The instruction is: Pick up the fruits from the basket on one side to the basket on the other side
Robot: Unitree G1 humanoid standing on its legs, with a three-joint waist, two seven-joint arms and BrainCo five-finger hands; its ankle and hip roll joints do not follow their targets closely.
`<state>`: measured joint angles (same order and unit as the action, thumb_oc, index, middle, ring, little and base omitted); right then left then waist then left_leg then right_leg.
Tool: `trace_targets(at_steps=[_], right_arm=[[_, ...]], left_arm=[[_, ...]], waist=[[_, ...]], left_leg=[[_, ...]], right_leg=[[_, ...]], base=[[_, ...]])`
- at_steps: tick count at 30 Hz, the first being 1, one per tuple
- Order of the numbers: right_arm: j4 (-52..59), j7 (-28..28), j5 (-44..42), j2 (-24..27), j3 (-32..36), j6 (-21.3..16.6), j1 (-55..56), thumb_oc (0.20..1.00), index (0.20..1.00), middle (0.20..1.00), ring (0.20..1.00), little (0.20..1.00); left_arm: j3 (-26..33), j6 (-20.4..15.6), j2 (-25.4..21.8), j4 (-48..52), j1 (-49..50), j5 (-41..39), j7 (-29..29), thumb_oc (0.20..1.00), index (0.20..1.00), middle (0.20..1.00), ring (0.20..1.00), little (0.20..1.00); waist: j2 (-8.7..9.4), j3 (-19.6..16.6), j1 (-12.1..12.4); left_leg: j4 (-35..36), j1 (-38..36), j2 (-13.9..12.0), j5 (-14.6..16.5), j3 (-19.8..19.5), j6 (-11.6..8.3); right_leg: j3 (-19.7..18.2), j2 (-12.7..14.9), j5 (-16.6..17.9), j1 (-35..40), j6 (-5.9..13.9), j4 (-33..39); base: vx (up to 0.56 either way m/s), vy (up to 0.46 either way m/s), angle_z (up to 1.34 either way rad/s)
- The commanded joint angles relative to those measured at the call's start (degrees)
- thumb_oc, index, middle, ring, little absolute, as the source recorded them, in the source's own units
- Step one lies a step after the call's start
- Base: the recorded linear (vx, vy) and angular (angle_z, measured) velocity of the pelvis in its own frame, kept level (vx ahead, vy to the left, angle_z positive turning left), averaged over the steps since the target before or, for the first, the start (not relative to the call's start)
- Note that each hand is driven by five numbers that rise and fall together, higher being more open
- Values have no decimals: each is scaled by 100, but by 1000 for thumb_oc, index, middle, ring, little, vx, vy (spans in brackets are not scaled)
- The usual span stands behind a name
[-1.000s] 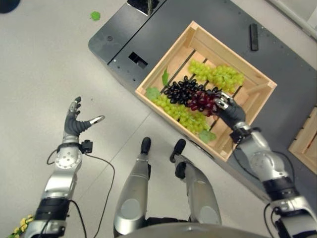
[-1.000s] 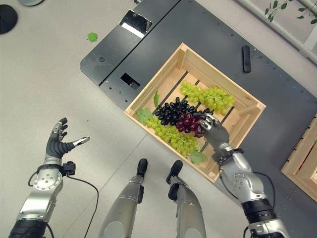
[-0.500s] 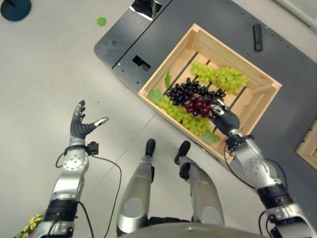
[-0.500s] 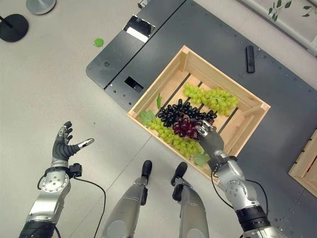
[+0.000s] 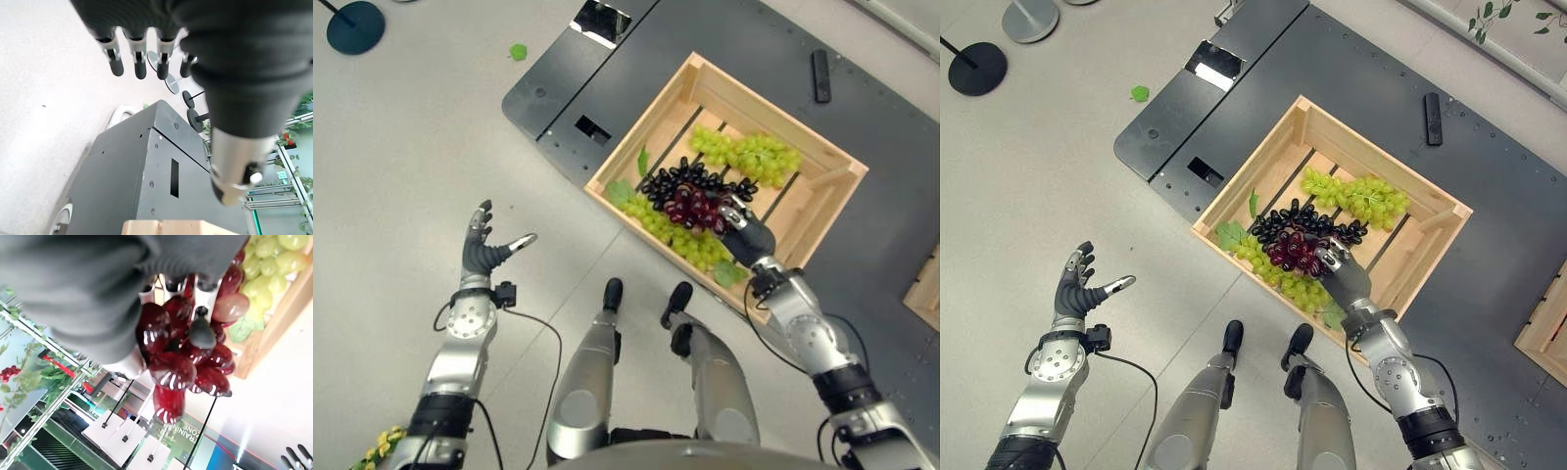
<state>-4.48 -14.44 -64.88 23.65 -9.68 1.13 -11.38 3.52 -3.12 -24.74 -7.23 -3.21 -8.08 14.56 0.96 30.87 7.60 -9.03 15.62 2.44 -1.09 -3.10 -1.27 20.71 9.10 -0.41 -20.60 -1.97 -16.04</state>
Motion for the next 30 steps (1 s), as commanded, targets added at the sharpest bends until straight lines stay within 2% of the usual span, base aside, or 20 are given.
trace_targets(at_steps=[1,10,30], right_arm=[[916,-291,-233,115,-101,-238,-182,200,200,200,200,200],[1029,-267,-141,255,41,-236,-280,200,200,200,200,200],[1382,-169,-70,263,500,-438,-354,200,200,200,200,200]], left_arm=[[116,-338,-61,79,188,-172,-79,1000,1000,1000,1000,1000],[171,-335,-31,-74,264,-133,-108,1000,1000,1000,1000,1000],[312,-352,-203,-211,676,103,-518,1000,1000,1000,1000,1000]], waist=[[-49,-455,-69],[-105,-618,-93],[62,-1507,-126]], left_leg=[[-157,24,415,144,11,188],[-51,-187,423,151,32,198],[592,-995,283,104,68,175]], right_leg=[[29,405,513,433,810,423],[42,400,502,615,837,496],[148,181,464,1399,922,1091]], base=[[0,0,0],[5,3,0],[60,5,-1]])
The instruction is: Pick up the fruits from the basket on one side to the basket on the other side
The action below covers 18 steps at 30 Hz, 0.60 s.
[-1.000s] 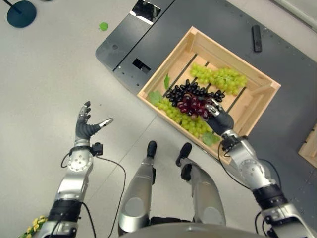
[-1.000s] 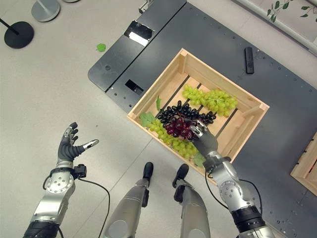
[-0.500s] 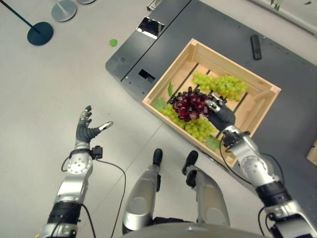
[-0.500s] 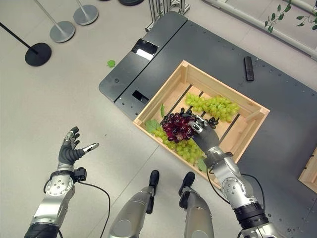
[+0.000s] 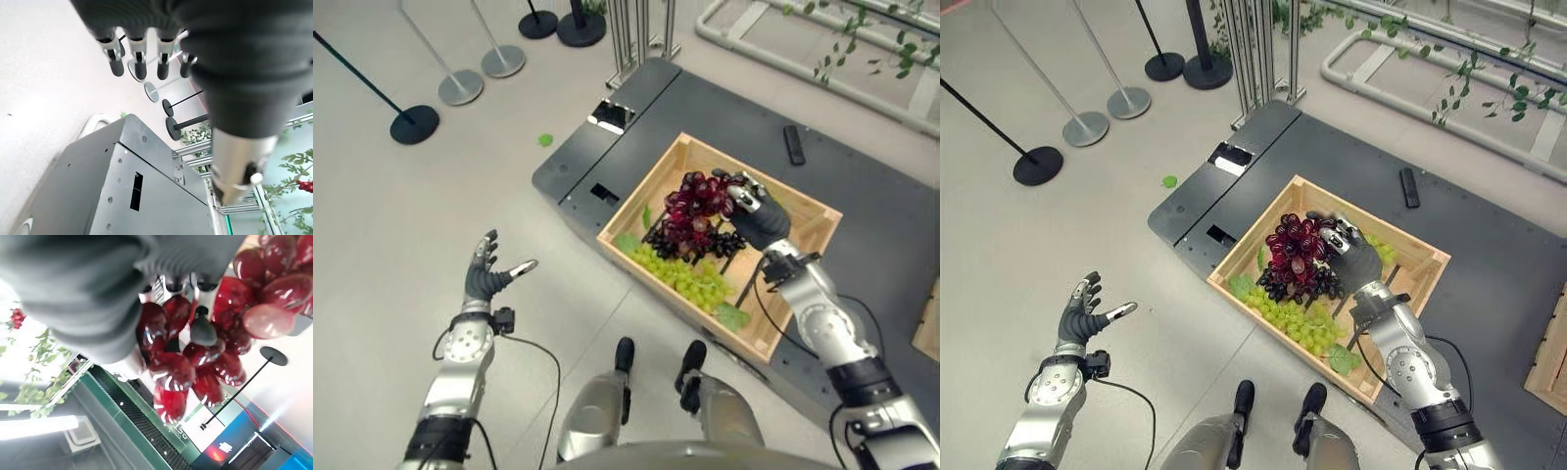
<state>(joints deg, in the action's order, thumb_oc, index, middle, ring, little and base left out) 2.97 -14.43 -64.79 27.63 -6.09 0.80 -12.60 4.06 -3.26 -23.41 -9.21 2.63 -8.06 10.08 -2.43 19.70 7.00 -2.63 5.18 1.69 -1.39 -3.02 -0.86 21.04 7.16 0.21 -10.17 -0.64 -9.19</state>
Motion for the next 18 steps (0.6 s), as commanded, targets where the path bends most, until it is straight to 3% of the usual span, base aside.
trace_targets(at_steps=[1,9,18], right_arm=[[648,-135,-49,-139,197,-414,-216,200,200,200,200,200],[622,-103,42,-144,316,-348,-82,200,200,200,200,200],[564,-278,223,-183,391,-66,172,200,200,200,200,200]], left_arm=[[251,-349,-370,48,138,157,-119,1000,1000,1000,1000,1000],[136,-350,-382,192,359,106,-478,1000,1000,1000,1000,1000],[175,-349,-494,785,735,-592,-1439,1000,1000,1000,1000,1000]], waist=[[418,-486,-70],[482,-816,-55],[514,-1099,-36]], left_leg=[[-1,-7,340,132,63,131],[209,-255,283,128,77,123],[415,-528,231,142,120,109]], right_leg=[[126,358,394,417,794,452],[158,286,376,676,820,663],[169,226,347,916,829,823]], base=[[69,3,0],[72,-1,-2],[60,8,-2]])
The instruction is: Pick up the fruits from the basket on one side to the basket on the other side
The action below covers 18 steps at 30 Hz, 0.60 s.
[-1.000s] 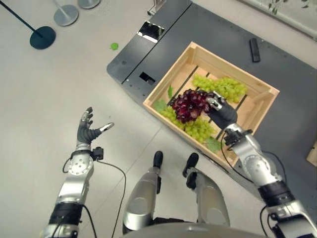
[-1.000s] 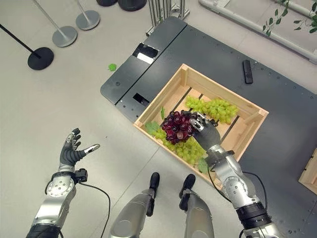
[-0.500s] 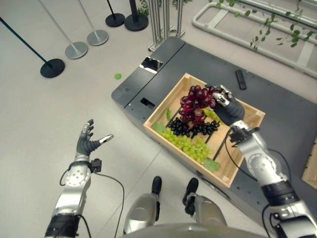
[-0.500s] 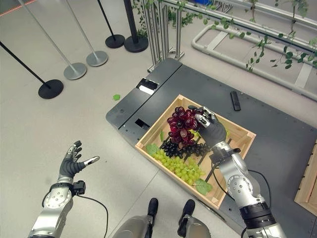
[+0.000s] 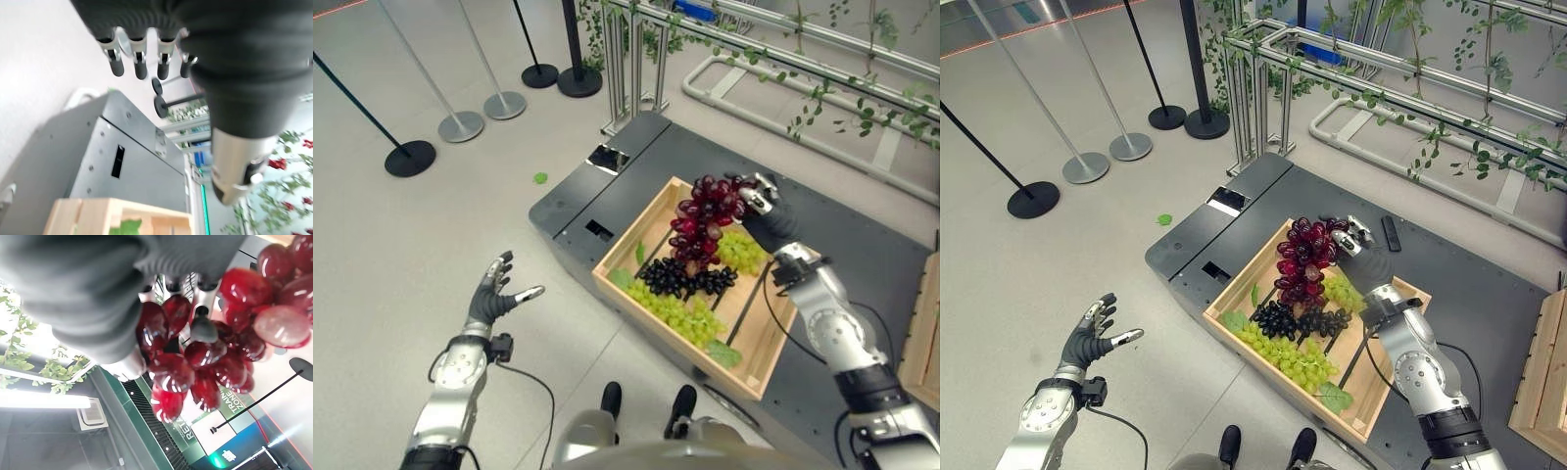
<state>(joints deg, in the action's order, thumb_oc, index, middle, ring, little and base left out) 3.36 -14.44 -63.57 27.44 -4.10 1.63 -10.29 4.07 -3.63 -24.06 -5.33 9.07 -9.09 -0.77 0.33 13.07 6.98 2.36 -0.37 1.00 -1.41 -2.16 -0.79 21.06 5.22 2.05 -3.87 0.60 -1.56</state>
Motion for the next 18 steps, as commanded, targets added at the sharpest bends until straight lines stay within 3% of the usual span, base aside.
trace_targets(at_steps=[1,11,18], right_arm=[[525,-278,102,-165,191,-149,-58,200,200,200,200,200],[412,-404,195,-237,-56,76,-40,200,200,200,200,200],[334,-520,195,-306,-513,240,-67,200,200,200,200,200]], left_arm=[[177,-309,-430,400,95,-493,-357,1000,1000,1000,1000,1000],[-292,-252,-681,855,-109,-807,-1106,1000,1000,1000,1000,1000],[-1243,-221,-870,1162,-651,-852,-1596,1000,1000,1000,1000,1000]], waist=[[238,-435,-32],[332,-623,-67],[458,-783,-142]], left_leg=[[-82,23,299,144,35,102],[19,-117,267,158,57,97],[76,-241,231,184,98,87]], right_leg=[[165,418,163,288,705,62],[118,365,156,443,709,183],[67,325,147,545,702,253]], base=[[0,0,0],[24,6,-1],[5,1,0]])
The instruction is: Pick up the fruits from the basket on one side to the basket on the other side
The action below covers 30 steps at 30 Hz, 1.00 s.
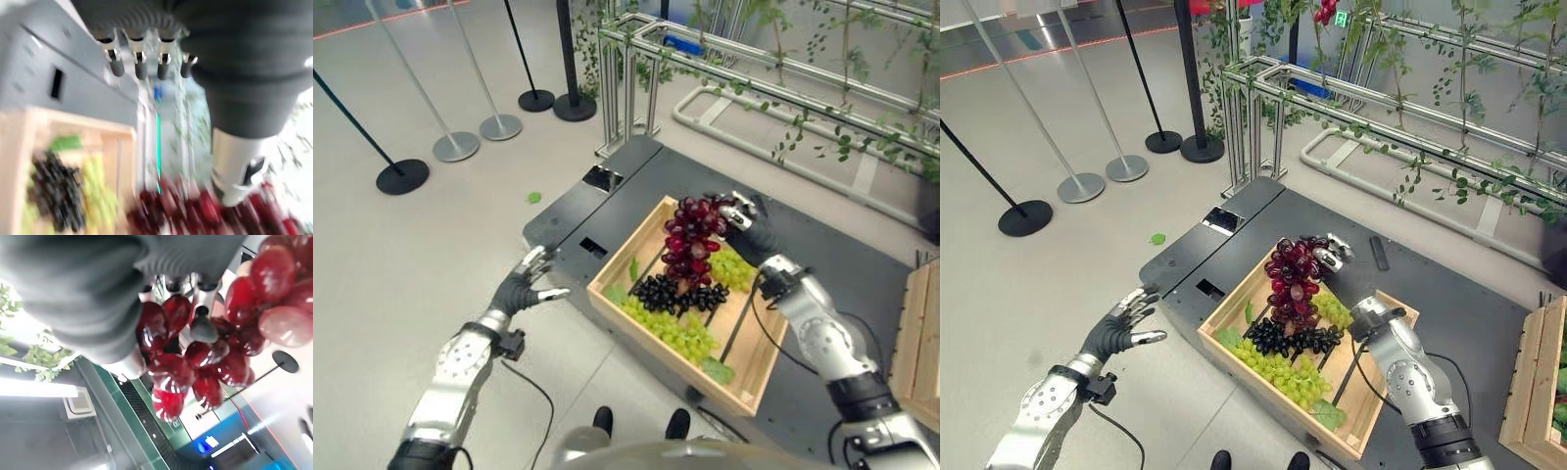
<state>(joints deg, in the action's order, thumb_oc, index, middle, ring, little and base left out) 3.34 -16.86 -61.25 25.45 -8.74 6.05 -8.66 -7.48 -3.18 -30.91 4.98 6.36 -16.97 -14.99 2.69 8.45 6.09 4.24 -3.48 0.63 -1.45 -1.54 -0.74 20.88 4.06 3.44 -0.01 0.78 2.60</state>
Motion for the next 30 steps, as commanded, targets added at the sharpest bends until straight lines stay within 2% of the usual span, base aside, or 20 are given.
trace_targets(at_steps=[1,9,18,30], right_arm=[[345,-284,-34,-109,-60,-198,-230,200,200,200,200,200],[346,-299,-95,-180,-323,-152,-283,200,200,200,200,200],[435,-301,-155,-319,-549,-138,-333,200,200,200,200,200],[486,-263,-199,-415,-764,-177,-534,200,200,200,200,200]], left_arm=[[-164,-269,-190,111,-447,-41,-179,1000,1000,1000,1000,1000],[-713,-277,-146,-76,-792,333,-234,1000,1000,1000,1000,1000],[-810,-264,-105,-76,-819,483,-216,1000,1000,1000,1000,1000],[-943,-220,-102,-35,-896,507,-265,1000,1000,1000,1000,1000]], waist=[[232,-337,-59],[342,-448,-110],[382,-513,-124],[351,-533,-130]], left_leg=[[-103,61,262,188,41,80],[-65,-37,231,216,127,77],[-24,-98,212,228,215,69],[-23,-88,235,229,245,71]], right_leg=[[82,437,5,169,682,-154],[-22,370,-2,237,671,-106],[-105,322,36,259,669,-31],[-165,332,118,237,684,37]], base=[[9,11,-5],[12,0,-10],[3,1,-6],[0,1,-3]])
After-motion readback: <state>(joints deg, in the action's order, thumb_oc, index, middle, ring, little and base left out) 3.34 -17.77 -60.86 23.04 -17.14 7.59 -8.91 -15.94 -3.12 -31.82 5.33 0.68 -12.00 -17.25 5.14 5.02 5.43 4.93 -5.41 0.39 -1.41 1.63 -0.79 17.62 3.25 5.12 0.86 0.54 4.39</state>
